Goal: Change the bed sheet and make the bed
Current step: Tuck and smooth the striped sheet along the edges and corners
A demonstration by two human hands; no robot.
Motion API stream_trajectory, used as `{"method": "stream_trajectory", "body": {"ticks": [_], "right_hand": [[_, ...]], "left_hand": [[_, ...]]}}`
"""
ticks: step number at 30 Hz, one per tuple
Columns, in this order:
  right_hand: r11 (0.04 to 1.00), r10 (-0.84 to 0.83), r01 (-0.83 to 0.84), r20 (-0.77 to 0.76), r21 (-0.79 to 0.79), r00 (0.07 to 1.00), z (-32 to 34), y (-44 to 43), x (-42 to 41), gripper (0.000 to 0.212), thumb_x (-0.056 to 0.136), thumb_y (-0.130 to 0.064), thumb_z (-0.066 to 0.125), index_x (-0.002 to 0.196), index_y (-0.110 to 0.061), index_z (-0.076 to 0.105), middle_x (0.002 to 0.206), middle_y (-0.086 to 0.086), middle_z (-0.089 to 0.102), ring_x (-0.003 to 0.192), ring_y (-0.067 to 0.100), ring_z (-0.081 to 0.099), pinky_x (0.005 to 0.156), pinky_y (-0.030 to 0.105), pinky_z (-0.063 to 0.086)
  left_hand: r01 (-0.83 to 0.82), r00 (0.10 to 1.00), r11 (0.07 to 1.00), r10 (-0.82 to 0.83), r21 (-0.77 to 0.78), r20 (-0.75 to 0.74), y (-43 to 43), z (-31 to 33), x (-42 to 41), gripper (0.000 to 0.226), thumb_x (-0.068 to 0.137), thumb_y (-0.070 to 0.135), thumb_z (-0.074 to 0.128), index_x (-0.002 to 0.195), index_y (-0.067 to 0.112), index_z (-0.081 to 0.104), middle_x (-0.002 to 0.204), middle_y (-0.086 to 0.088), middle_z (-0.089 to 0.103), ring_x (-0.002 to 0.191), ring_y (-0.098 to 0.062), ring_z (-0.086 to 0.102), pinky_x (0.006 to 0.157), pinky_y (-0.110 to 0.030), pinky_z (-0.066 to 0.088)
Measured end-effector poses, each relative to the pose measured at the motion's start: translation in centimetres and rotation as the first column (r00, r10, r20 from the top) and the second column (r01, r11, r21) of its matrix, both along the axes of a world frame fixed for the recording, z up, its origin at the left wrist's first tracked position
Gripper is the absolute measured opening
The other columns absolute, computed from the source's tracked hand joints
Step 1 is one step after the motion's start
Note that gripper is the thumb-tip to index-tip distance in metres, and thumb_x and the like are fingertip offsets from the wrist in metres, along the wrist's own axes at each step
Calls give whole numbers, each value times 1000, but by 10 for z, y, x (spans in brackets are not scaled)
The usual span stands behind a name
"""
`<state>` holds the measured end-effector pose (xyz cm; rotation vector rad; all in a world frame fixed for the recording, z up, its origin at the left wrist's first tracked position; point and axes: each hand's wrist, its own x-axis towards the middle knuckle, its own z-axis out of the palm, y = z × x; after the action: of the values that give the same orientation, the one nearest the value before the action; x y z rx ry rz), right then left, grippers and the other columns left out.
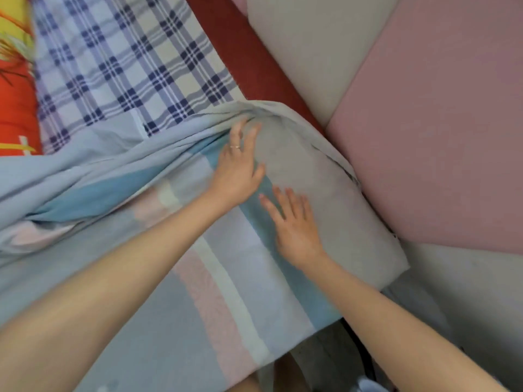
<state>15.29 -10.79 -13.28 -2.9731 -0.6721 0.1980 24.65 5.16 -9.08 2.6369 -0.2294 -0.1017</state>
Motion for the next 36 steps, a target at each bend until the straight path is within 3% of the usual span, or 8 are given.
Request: {"method": "stream_trajectory", "body": {"ticks": [5, 10, 13, 15, 19, 25, 31, 36], "right_hand": [[689, 649, -674, -186, -268, 738, -3, 46, -3, 60, 77, -51, 51, 136, -44, 46, 145, -8, 46, 132, 24, 47, 105, 56, 35], [901, -286, 161, -271, -404, 919, -5, 46, 58, 70, 97, -58, 24, 151, -31, -11, 159, -5, -17, 146, 36, -9, 107, 71, 0], [946, -226, 177, -161, -272, 961, -14, 91, 28, 69, 98, -46, 32, 153, -17, 4, 161, 10, -5, 146, 36, 0, 108, 69, 0], [987, 125, -136, -115, -90, 985, -23, 127, -13, 64, 93, -44, 37, 150, -17, 26, 158, 11, 20, 144, 38, 19, 104, 74, 10], [704, 687, -707, -189, -67, 702, -52, 207, -105, 54, 91, -50, 31, 140, -33, 45, 148, -1, 43, 136, 33, 39, 101, 72, 19], [982, -58, 29, -155, -184, 986, -29, 296, -70, 54, 97, -35, 32, 148, -16, 27, 153, 13, 26, 136, 40, 26, 107, 55, 23], [921, 33, -69, 100, 384, 994, 51, 452, -37, 31, 86, -22, 46, 106, -1, 56, 102, 19, 55, 94, 37, 49, 81, 38, 32], [884, 173, -195, 88, 425, 981, 99, 578, -6, 39, 92, -14, 51, 129, -3, 46, 124, 16, 51, 113, 34, 46, 92, 37, 36]], "left_hand": [[-342, 867, 891, 421, 298, -266, 84, -19, -155, 79, 87, 36, 61, 149, 11, 19, 156, -18, 6, 145, -31, 6, 110, -60, 9], [-498, 558, 722, 691, 480, -460, 177, -45, -253, 106, 76, 67, 58, 151, 28, -5, 157, -1, -23, 144, -28, -21, 108, -69, 0], [-497, 481, 732, 680, 467, -554, 214, -67, -278, 113, 68, 78, 55, 147, 40, -16, 153, 5, -32, 142, -28, -26, 106, -72, 2], [-466, 509, 770, 636, 435, -580, 218, -77, -279, 116, 63, 83, 54, 143, 45, -22, 150, 7, -37, 140, -28, -31, 104, -73, -2], [-458, 572, 829, 550, 320, -608, 228, -89, -283, 117, 61, 84, 52, 141, 47, -24, 150, 6, -37, 138, -29, -33, 100, -73, -10], [-454, 730, 881, 452, 131, -513, 290, -48, -325, 99, 85, 42, 60, 150, 29, -13, 158, -5, -18, 144, -24, -19, 111, -60, -8], [-589, 804, 781, 593, 209, 51, 480, 6, -338, 106, 62, 22, 80, 146, 26, 15, 154, -9, 6, 144, -33, 6, 106, -64, 15], [-465, 834, 758, 548, 457, -60, 581, 41, -270, 107, 75, 40, 74, 151, 37, -1, 159, -2, -16, 144, -36, -12, 108, -66, 7]]}}
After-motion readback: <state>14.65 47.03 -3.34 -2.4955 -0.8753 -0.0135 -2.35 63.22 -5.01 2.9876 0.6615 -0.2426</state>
